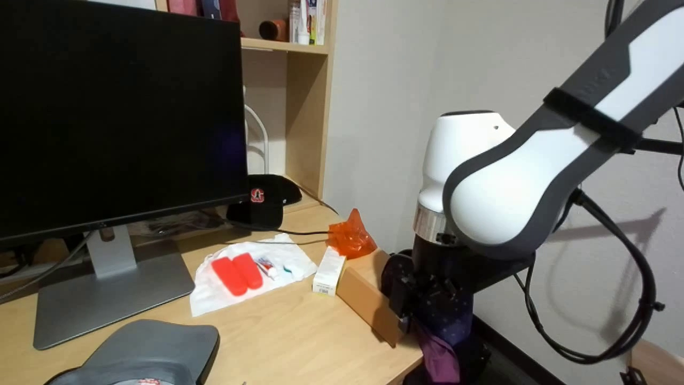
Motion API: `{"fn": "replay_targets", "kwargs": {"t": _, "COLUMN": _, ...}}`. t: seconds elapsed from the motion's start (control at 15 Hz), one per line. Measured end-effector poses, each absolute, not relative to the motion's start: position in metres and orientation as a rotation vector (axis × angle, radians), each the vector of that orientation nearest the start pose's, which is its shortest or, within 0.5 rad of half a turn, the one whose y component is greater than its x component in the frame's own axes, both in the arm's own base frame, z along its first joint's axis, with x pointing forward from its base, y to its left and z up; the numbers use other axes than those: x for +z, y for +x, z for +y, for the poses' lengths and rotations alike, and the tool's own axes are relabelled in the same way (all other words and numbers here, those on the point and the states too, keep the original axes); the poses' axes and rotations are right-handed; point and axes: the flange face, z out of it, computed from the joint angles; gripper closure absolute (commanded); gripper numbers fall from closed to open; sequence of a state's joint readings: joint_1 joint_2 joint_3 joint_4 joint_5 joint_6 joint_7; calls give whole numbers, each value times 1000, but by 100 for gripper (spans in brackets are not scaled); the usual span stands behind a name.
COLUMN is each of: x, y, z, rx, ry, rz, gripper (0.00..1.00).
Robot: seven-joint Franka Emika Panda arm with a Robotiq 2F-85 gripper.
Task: Pick up the purple object and put it in the hat
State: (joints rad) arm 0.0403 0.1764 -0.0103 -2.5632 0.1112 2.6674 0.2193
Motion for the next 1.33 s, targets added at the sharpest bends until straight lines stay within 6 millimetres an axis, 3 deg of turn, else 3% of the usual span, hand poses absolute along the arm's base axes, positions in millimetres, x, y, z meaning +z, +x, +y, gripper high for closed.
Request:
{"fn": "replay_targets", "kwargs": {"t": 0.2, "x": 176, "y": 444, "z": 7, "rx": 81, "ry": -3068, "rz": 468, "gripper": 0}}
{"fn": "replay_targets", "kwargs": {"t": 0.8, "x": 173, "y": 446, "z": 9, "rx": 76, "ry": -3056, "rz": 497, "gripper": 0}}
{"fn": "replay_targets", "kwargs": {"t": 1.33, "x": 130, "y": 448, "z": 7, "rx": 116, "ry": -3032, "rz": 492, "gripper": 0}}
